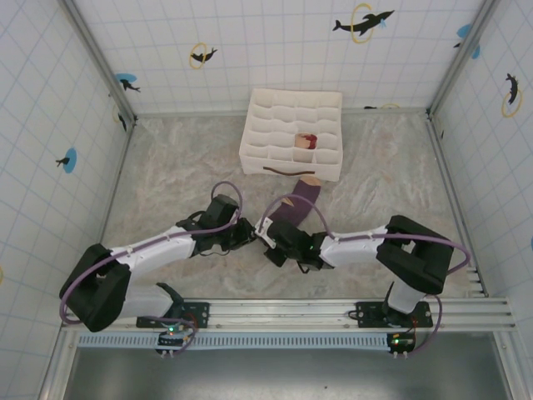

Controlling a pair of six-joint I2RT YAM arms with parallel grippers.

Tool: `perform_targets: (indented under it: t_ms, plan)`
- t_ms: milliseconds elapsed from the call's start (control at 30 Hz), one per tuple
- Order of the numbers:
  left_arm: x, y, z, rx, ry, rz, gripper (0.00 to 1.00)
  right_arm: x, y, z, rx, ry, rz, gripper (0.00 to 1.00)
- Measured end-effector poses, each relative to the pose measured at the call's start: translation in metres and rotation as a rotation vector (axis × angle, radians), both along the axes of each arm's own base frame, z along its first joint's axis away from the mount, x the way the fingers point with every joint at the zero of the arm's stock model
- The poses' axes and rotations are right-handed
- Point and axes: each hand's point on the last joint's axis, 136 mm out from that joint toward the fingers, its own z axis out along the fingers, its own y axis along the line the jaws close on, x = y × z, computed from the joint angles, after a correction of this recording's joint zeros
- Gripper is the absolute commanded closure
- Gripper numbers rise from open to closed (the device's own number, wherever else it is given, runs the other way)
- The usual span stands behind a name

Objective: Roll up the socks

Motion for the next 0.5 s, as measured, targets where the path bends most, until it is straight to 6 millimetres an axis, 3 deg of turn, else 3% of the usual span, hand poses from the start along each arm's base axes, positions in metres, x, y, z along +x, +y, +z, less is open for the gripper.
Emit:
perform_targets:
  t_ms: [233,500]
  plan:
    - [0.003,0.002,0.001,0.007,-0.015,0.011,0.67,0.012,-0.011,-0.003,0.049,0.123,-0.089,1.00]
    - [0.004,0.001,-0.006,0.017,-0.004,0.011,0.67,0.024,-0.016,0.011,0.140,0.209,-0.158,1.00]
